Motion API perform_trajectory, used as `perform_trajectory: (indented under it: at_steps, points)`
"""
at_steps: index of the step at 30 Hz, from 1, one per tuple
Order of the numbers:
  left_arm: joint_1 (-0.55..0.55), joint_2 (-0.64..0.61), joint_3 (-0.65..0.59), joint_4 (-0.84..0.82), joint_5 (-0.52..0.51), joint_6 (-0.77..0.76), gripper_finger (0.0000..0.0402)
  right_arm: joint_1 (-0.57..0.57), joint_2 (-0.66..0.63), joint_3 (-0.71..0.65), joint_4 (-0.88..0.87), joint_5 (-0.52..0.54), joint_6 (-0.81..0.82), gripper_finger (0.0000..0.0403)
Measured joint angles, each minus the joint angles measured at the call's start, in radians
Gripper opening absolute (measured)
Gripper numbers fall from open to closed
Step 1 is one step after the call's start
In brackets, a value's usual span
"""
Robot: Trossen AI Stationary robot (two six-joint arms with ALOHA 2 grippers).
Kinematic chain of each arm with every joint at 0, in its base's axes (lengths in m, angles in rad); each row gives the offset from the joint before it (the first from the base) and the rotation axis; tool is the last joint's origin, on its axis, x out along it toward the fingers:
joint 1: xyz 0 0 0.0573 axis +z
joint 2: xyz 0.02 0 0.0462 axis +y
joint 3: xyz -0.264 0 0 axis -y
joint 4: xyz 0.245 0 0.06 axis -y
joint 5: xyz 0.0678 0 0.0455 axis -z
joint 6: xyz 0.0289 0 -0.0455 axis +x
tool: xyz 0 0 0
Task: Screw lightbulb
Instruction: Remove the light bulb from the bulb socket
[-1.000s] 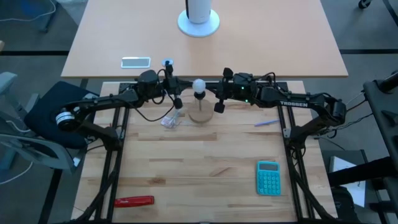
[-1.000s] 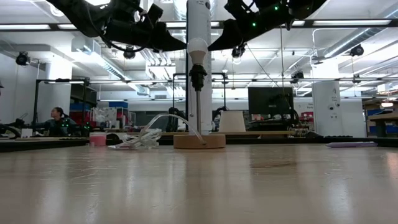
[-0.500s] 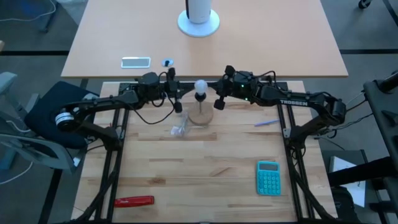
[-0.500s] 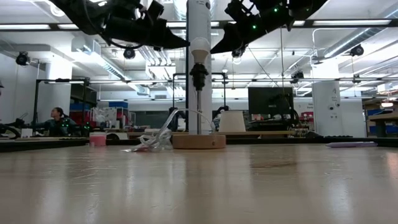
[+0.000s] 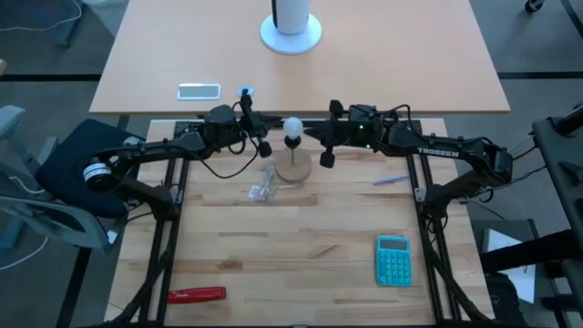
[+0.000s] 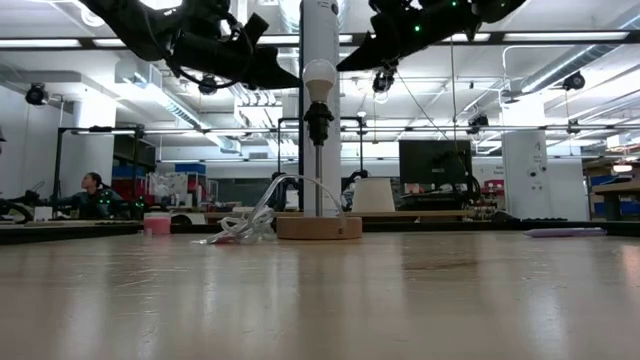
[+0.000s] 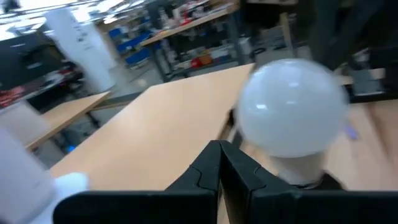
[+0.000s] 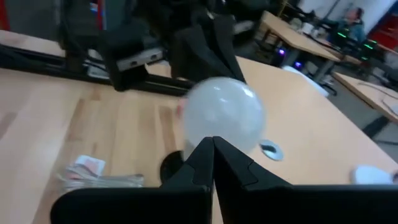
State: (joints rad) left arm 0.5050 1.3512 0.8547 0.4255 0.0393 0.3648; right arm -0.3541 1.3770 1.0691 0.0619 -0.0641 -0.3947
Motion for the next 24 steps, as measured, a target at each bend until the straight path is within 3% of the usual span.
perform_trajectory:
  at_steps: [7,15,24]
  points:
    - [0.003,0.016,0.000,-0.002,0.155,0.000,0.0000,0.001,0.040,0.000,0.021,0.010,0.000,0.0000]
    - [-0.003,0.009,0.000,-0.007,0.231,0.017,0.0000,-0.003,0.038,0.000,0.025,0.134,-0.008,0.0000]
    - [-0.003,0.006,0.000,-0.020,0.205,0.019,0.0000,0.000,0.032,0.000,-0.008,0.143,-0.016,0.0000]
